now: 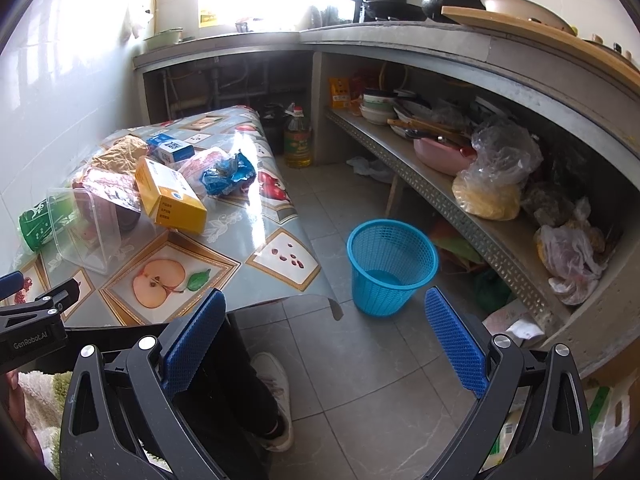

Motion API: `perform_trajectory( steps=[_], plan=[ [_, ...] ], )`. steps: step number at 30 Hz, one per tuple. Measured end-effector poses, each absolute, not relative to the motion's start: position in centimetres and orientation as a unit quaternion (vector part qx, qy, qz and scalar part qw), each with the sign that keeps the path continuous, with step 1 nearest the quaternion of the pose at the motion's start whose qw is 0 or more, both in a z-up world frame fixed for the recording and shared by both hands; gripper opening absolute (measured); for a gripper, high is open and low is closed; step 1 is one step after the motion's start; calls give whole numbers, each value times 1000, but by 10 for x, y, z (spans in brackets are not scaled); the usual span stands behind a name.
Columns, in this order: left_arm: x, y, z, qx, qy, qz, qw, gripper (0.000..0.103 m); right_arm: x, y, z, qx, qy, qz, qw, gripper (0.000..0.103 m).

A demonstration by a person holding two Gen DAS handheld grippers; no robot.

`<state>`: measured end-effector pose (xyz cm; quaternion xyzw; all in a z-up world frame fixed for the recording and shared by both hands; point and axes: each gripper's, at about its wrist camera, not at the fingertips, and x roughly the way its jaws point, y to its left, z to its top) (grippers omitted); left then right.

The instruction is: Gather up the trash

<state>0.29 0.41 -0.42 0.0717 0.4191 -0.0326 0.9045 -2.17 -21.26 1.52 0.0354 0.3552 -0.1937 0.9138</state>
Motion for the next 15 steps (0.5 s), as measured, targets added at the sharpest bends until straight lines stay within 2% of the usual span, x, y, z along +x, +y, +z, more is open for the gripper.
perform_trajectory(
  steps=[15],
  plan=[
    [31, 21, -7, 51, 431, -11, 901, 98, 0, -209, 17, 50, 346, -174, 921, 95]
  ],
)
